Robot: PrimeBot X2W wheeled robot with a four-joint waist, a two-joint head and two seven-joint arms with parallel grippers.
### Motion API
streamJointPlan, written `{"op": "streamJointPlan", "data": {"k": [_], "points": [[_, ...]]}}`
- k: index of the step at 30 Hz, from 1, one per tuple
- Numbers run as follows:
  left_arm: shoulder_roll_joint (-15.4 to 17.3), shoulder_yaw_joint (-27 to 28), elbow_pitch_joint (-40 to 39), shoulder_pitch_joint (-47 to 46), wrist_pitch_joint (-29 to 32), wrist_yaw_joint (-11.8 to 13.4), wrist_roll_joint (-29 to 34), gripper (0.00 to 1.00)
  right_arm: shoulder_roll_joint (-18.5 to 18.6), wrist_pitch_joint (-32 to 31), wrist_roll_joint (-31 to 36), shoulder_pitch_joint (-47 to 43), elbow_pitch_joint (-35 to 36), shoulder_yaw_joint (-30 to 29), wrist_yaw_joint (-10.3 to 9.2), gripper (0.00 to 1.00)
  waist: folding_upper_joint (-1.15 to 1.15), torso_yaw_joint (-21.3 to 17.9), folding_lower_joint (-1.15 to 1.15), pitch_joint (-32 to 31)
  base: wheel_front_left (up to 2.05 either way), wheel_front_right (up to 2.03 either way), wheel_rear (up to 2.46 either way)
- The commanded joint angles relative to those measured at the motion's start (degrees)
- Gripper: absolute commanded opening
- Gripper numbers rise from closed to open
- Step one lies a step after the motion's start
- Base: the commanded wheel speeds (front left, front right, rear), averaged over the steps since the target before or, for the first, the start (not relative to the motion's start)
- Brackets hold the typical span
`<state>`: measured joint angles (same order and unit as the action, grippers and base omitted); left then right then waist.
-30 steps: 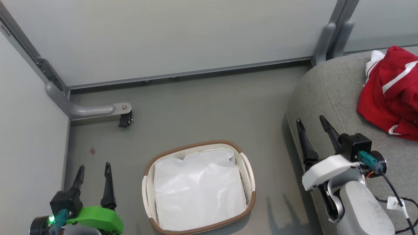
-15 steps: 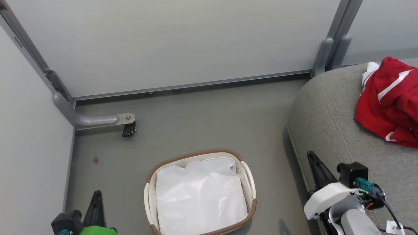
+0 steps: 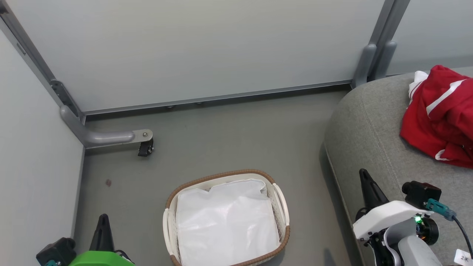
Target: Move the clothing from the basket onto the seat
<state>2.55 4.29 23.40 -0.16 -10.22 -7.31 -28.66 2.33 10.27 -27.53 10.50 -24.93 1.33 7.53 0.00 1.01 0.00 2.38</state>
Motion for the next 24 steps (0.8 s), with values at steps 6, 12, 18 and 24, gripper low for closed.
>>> {"op": "streamJointPlan", "data": {"k": [6, 12, 18, 24], "points": [[0.3, 0.5, -1.9, -2.0, 1.6, -0.1, -7.0, 0.00, 0.3, -1.7, -7.2, 0.0, 2.1, -1.0, -0.01, 0.00, 0.00, -0.1, 0.00, -0.1, 0.00, 0.00, 0.00], [0.3, 0.6, -2.6, -2.5, 3.0, -0.1, -12.0, 0.00, 0.3, -3.1, -12.4, -0.5, 2.9, -1.6, -0.02, 0.00, 0.00, -0.1, 0.00, -0.3, 0.00, 0.00, 0.00], [0.3, 0.7, -3.3, -2.8, 4.3, -0.1, -16.8, 0.00, 0.4, -4.3, -17.2, -0.8, 3.7, -2.2, -0.02, 0.00, 0.00, -0.2, 0.00, -0.4, 0.00, 0.00, 0.00], [0.3, 0.9, -3.9, -3.2, 5.4, -0.1, -21.2, 0.00, 0.4, -5.5, -21.7, -1.1, 4.4, -2.7, -0.03, 0.00, 0.00, -0.2, 0.00, -0.5, 0.00, 0.00, 0.00]]}}
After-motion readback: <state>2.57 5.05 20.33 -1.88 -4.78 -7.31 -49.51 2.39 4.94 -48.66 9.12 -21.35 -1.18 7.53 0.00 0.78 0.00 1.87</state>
